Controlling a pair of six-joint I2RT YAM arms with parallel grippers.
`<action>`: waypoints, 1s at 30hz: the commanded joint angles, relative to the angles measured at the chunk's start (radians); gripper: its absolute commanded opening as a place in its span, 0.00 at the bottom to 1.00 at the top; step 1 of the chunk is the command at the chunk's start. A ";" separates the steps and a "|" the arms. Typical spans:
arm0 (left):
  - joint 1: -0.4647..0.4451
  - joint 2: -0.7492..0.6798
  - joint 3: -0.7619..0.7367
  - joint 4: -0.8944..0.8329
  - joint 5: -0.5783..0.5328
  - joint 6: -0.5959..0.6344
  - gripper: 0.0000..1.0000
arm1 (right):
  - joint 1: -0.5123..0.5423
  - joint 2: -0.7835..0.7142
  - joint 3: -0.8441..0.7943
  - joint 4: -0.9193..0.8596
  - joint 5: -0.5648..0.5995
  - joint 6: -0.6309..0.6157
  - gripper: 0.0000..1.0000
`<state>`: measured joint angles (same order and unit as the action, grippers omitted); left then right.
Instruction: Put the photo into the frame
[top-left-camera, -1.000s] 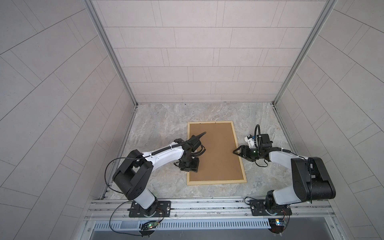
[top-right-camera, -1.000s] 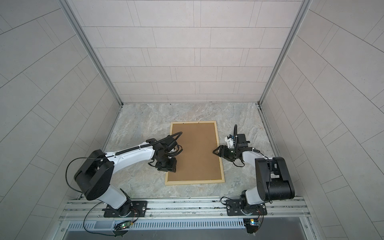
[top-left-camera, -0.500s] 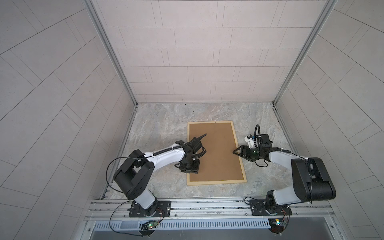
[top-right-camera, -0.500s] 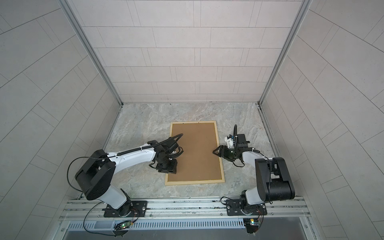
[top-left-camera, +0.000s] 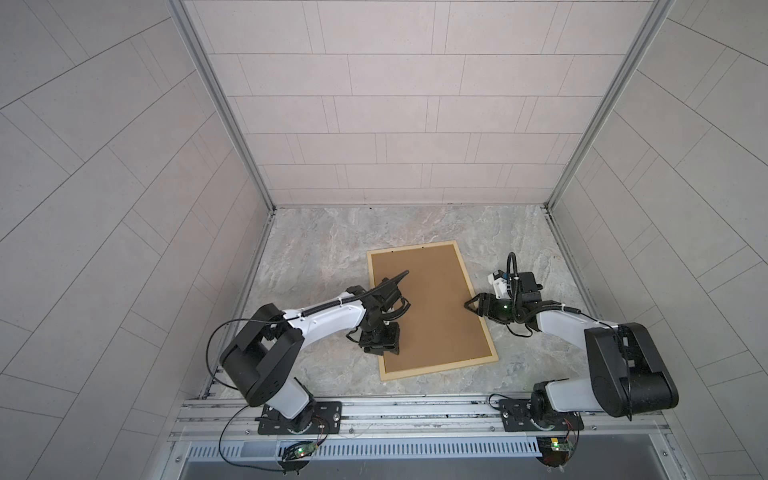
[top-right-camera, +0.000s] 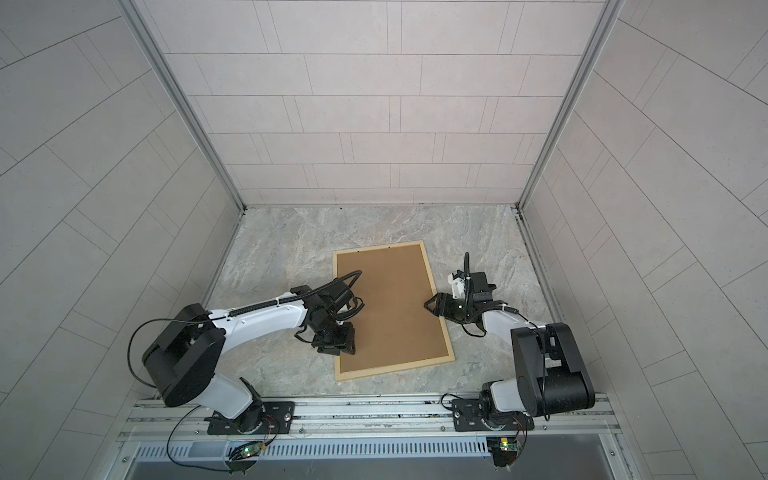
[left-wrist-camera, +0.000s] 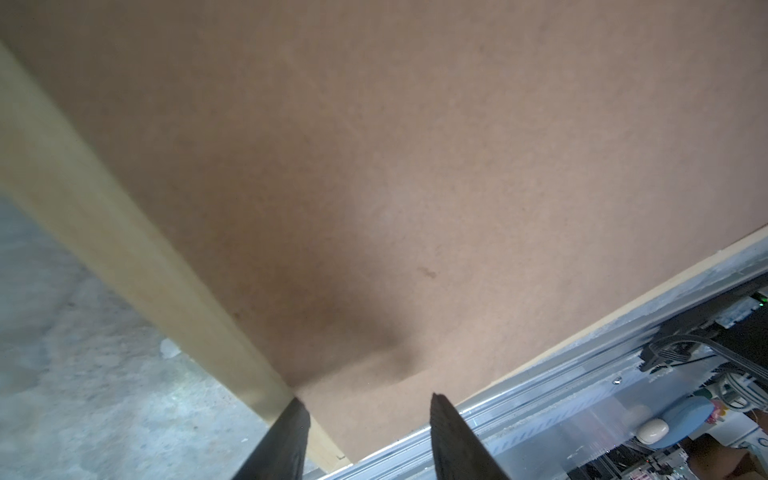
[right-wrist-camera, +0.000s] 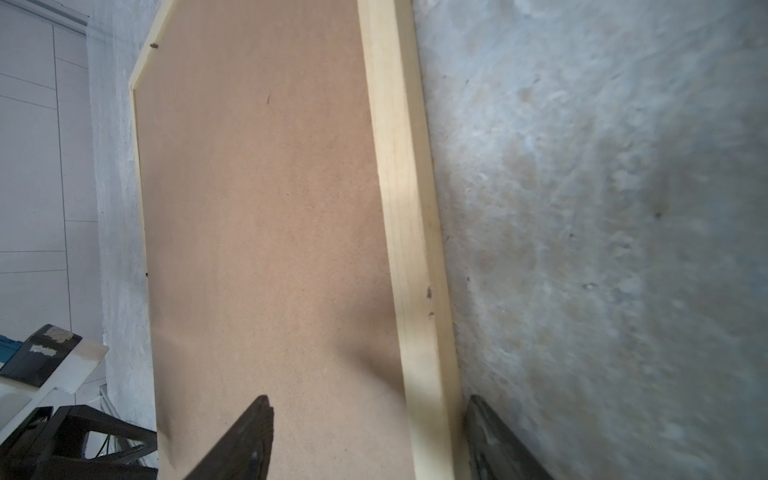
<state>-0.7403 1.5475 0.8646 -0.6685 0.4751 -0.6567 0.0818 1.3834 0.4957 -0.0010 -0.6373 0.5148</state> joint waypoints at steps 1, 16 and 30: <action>-0.012 -0.048 0.015 0.230 0.080 -0.030 0.51 | 0.055 0.013 -0.067 -0.149 -0.072 0.060 0.69; -0.059 0.051 0.153 -0.039 -0.078 0.043 0.39 | 0.066 -0.022 -0.019 -0.204 -0.050 0.047 0.69; -0.061 -0.015 0.143 0.045 -0.010 -0.012 0.39 | 0.070 -0.020 -0.025 -0.201 -0.048 0.044 0.69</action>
<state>-0.7868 1.5219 0.9943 -0.8604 0.3603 -0.6636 0.1162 1.3396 0.4992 -0.0834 -0.5961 0.5358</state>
